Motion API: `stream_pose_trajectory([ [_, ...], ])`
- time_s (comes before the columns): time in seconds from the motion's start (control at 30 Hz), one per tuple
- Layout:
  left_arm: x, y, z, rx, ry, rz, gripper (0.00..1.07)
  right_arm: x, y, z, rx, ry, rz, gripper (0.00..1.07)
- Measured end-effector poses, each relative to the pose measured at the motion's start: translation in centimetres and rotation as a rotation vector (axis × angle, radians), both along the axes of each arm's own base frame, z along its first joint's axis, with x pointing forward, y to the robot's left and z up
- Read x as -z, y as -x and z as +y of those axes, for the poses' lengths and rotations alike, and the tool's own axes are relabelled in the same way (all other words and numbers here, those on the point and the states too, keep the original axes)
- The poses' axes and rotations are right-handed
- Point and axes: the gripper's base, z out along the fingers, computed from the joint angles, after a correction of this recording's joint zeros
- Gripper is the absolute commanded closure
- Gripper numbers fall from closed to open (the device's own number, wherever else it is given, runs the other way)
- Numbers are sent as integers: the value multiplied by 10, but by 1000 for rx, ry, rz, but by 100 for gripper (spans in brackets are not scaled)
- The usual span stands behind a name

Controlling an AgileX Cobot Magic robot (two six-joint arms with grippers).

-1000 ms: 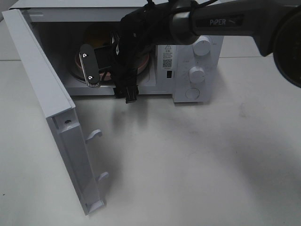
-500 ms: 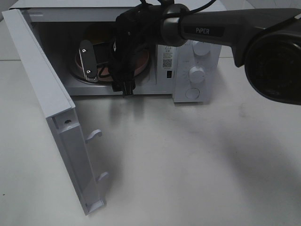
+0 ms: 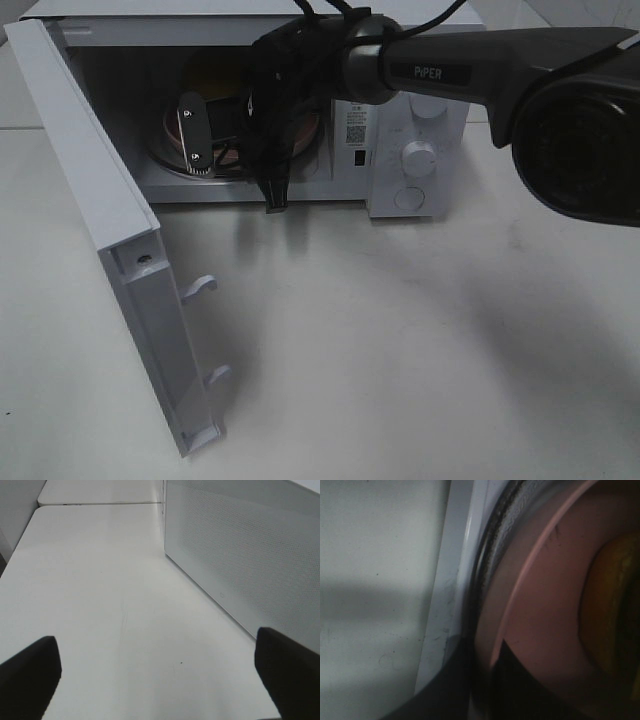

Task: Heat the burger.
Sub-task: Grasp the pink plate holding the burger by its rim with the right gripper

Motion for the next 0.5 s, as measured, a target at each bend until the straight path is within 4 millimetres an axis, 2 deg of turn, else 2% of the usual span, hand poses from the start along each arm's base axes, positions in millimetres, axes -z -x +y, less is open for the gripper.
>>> stream_pose_trajectory([
  [0.5,0,0,0,0,0,1,6,1,1,-1,0,16,15,107],
])
